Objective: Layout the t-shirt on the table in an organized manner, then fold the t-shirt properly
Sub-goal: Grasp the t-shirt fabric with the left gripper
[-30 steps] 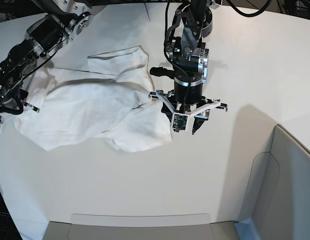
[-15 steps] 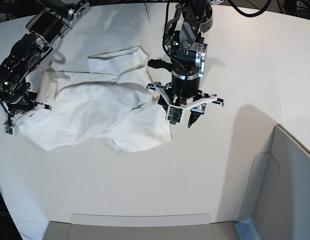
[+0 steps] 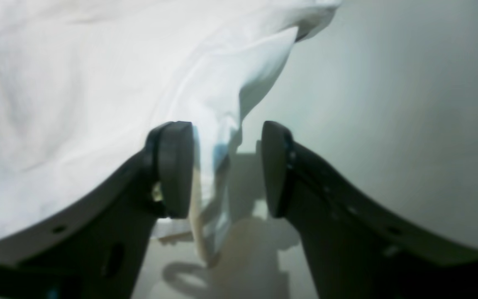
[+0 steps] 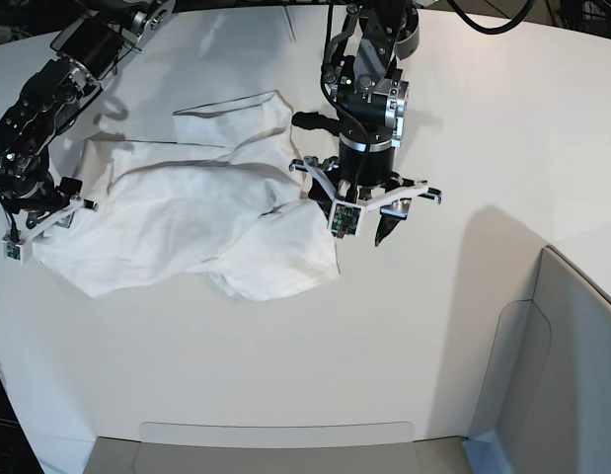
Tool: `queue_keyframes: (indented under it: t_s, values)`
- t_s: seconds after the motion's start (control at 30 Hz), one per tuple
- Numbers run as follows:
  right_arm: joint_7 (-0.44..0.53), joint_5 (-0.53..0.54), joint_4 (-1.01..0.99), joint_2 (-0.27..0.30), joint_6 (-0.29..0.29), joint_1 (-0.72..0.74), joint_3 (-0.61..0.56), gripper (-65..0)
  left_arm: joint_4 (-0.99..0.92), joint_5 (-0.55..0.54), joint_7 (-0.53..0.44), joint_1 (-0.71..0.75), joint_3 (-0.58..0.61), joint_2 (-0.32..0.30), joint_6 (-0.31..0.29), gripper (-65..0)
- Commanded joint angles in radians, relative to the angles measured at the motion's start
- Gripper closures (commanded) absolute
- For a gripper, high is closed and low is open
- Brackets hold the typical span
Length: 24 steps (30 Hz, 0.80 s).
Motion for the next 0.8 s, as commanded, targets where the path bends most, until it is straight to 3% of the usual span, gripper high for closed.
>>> queue_keyframes:
  t_s: [0.0,0.1,0.17,0.33,0.57,0.77]
  values:
    - [0.014,0.003,0.039,0.014,-0.003,0.021,0.033,-28.8,0.018,0.005,-0.018,0.020,0.030,-0.023,-0.035,-31.4]
    - [0.014,0.004,0.073,0.011,0.000,0.031,0.115,-28.8,0.018,0.005,-0.018,0.108,0.084,-0.073,-0.133,-31.4]
    - [0.014,0.004,0.074,0.011,0.000,0.043,0.158,-28.8,0.018,0.005,-0.018,0.145,0.113,-0.090,-0.165,-31.4]
    - [0.014,0.004,0.074,-0.023,0.001,0.021,0.243,-28.8,0.017,0.005,-0.031,0.096,0.118,-0.087,-0.168,-31.4]
    - [0.014,0.004,0.071,-0.075,0.003,-0.045,0.245,-28.8,-0.101,0.004,-0.024,-0.084,0.121,-0.095,-0.168,-31.4]
    - [0.014,0.004,0.071,-0.076,0.003,-0.057,0.245,-28.8,-0.223,0.013,-0.021,-0.165,0.222,-0.172,-0.176,-31.4]
